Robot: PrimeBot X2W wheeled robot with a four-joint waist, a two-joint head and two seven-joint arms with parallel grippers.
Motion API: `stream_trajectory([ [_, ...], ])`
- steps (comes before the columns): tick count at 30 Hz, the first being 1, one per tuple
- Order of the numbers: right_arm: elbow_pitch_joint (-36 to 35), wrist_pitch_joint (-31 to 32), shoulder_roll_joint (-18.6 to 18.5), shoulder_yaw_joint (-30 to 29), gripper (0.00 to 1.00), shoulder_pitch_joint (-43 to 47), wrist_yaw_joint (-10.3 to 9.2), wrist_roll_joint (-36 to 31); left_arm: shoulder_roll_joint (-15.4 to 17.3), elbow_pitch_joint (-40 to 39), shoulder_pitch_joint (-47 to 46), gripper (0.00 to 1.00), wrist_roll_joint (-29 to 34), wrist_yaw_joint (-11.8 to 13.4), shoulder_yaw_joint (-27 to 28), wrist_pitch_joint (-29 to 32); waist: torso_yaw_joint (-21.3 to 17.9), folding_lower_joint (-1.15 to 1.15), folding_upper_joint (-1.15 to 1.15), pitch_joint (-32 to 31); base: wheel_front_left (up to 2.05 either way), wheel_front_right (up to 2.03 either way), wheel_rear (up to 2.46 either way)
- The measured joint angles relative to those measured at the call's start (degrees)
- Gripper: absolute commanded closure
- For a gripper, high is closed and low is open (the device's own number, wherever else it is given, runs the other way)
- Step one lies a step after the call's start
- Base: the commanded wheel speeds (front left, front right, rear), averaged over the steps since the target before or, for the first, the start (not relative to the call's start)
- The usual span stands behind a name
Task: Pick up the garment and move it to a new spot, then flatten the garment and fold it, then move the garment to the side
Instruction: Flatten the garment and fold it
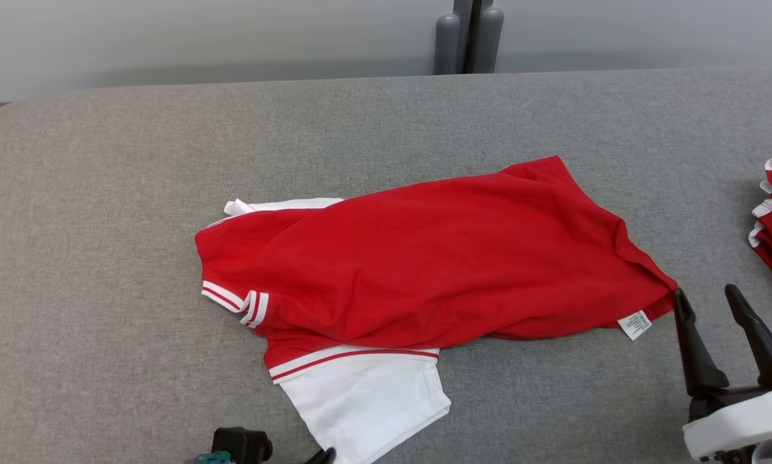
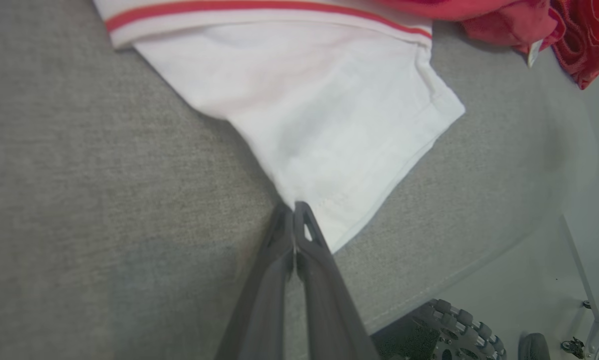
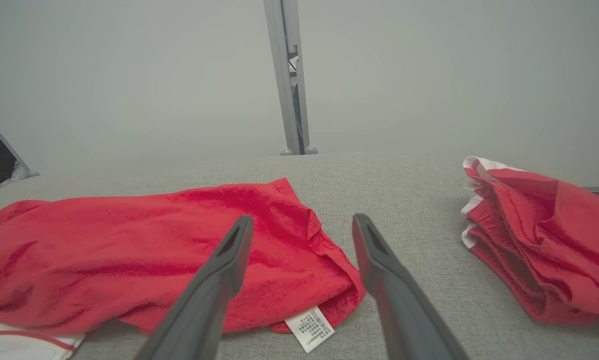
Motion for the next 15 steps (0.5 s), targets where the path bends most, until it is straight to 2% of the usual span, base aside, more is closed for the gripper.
stream_trajectory([
  [3,1.64,-0.19,-0.01,-1.05,0.0,-0.01,0.0,0.55,0.15,-0.1,-0.19,1.0,0.04,0.0,0.2,-0.35,0.05,0.0,0.0,0.13,0.0,0.0,0.0],
  [8,8.49,-0.62,-0.42,-3.08,0.0,-0.18,-0.01,2.11,0.81,-1.1,-1.46,1.0,0.49,0.55,1.56,-1.74,0.31,0.0,0.0,0.64,0.0,0.0,0.0],
  [15,18.68,-2.32,-1.9,-1.88,0.0,-5.09,-0.01,4.85,1.65,-1.89,-3.35,1.0,0.92,0.74,2.09,-2.24,0.37,0.0,0.0,2.54,0.0,0.0,0.0],
])
